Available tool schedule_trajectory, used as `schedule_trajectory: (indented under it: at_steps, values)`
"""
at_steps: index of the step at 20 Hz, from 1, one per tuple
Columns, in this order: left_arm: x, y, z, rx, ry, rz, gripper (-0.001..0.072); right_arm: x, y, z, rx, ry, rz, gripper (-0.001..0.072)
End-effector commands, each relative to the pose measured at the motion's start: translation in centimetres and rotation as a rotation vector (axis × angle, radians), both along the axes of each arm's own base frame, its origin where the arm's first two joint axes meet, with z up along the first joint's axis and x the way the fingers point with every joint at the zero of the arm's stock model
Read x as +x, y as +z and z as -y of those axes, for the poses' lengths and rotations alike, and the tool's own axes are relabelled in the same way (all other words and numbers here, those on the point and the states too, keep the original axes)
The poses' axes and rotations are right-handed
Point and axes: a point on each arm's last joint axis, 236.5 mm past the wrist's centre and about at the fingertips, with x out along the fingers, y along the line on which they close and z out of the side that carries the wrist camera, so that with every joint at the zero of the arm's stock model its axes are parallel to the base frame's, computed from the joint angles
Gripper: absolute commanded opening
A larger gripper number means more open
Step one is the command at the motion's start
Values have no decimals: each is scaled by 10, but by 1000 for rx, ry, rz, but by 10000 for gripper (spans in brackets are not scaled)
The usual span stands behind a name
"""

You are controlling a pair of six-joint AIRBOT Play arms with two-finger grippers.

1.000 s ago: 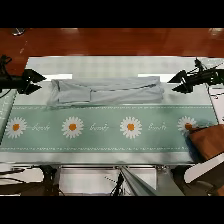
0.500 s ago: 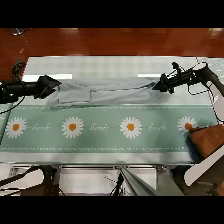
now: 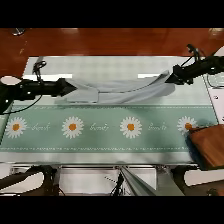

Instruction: Fold the shirts.

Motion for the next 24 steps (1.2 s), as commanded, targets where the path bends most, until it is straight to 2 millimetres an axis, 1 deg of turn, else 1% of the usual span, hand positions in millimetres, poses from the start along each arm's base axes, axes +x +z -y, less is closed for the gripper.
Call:
schedule_trajectory:
  at_steps: [1, 3, 5, 7, 9, 11, 13, 14, 16, 17, 18, 19, 20, 21, 22, 23, 24]
  values:
    - [-4, 10, 69, 20, -112, 76, 22, -49, 43, 6, -92, -6, 78, 24]
    - [-8, 17, 116, 20, -196, 111, 22, -77, 58, -1, -93, -25, 105, 24]
    - [-11, 17, 163, 22, -263, 111, 22, -101, 72, -7, -91, -52, 134, 24]
    - [-19, 12, 208, 4, -330, 84, 22, -118, 85, -12, -91, -67, 176, 24]
    - [-33, 0, 251, -11, -400, 43, 22, -129, 99, -15, -93, -81, 218, 24]
    - [-53, -17, 290, -22, -467, -20, 22, -135, 112, -18, -89, -85, 255, 24]
    - [-77, -35, 322, -23, -512, -76, 22, -142, 117, -22, -78, -74, 259, 24]
    - [-91, -45, 335, -21, -533, -104, 22, -143, 118, -23, -74, -71, 258, 24]
    - [-127, -60, 361, -27, -597, -152, 22, -142, 119, -24, -71, -73, 264, 24]
    - [-145, -65, 372, -36, -623, -176, 23, -141, 119, -24, -71, -76, 269, 25]
    - [-159, -71, 379, -34, -647, -191, 23, -140, 120, -24, -69, -77, 270, 24]
    - [-166, -72, 382, -32, -660, -193, 23, -140, 120, -24, -69, -75, 272, 24]
    - [-164, -68, 381, -37, -662, -190, 23, -140, 120, -24, -69, -74, 272, 25]
    - [-156, -59, 377, -49, -665, -188, 23, -140, 120, -24, -68, -73, 272, 24]
    - [-141, -46, 368, -64, -657, -179, 23, -140, 121, -25, -64, -70, 275, 24]
    - [-119, -31, 353, -79, -639, -158, 23, -140, 122, -28, -52, -65, 279, 25]
    - [-93, -16, 331, -88, -608, -144, 23, -140, 124, -34, -43, -50, 288, 24]
